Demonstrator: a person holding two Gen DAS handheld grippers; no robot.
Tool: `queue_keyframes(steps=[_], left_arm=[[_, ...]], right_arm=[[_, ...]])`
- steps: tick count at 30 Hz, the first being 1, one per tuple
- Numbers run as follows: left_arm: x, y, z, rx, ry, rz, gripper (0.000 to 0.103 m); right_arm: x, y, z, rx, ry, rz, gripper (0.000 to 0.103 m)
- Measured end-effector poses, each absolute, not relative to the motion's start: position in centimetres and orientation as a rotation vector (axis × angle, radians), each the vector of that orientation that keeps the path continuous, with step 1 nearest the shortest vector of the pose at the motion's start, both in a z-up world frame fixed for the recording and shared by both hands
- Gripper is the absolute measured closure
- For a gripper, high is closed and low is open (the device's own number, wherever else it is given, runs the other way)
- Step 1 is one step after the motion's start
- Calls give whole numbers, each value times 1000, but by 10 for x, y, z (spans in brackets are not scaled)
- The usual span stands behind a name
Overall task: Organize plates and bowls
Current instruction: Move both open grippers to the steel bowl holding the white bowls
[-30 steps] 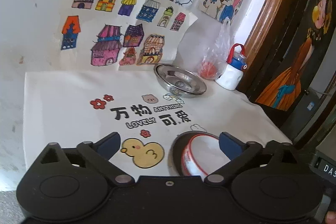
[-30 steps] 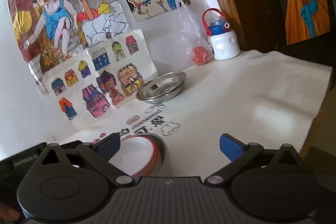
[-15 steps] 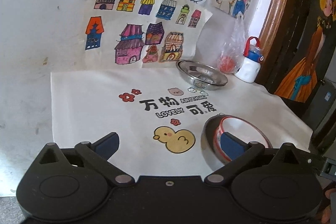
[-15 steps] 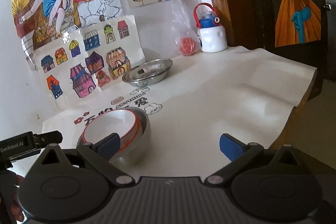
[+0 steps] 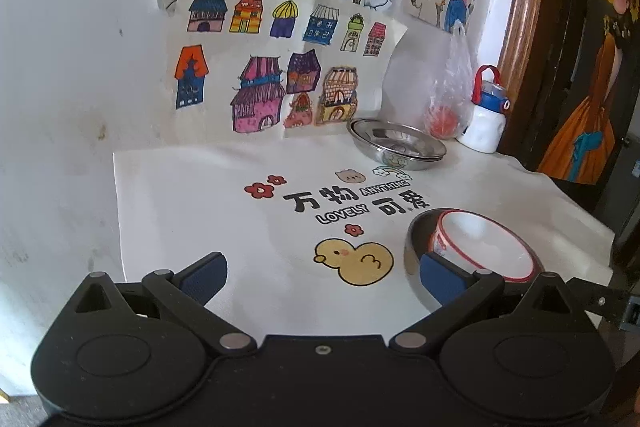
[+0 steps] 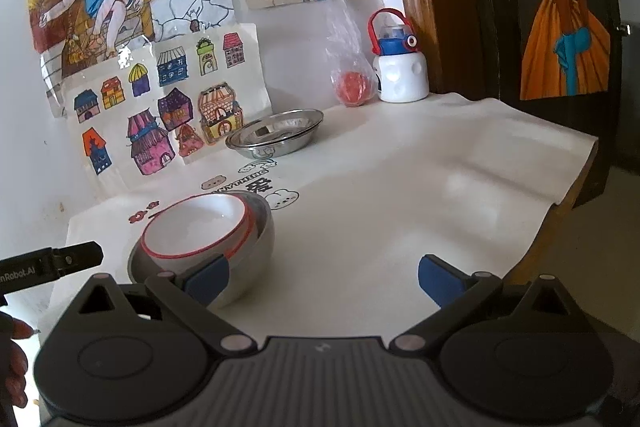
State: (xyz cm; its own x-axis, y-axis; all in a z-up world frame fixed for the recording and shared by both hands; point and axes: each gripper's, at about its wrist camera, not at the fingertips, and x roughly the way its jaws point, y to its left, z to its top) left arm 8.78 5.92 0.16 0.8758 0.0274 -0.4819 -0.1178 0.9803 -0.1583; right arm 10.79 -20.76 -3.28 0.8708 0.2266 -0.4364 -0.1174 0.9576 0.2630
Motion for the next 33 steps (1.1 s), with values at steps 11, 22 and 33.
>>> queue_keyframes(steps=[11,22,33], left_arm=[[106,54,-3,-156,553,2,1],[125,52,1,-125,615,-26,1],[151,46,9,-82,761,-112,5]], right_arm=[[124,-205,-25,161,487,175,0],[149,-189,-14,45,585,242,0],[169,-172,5,-103,714,226,0]])
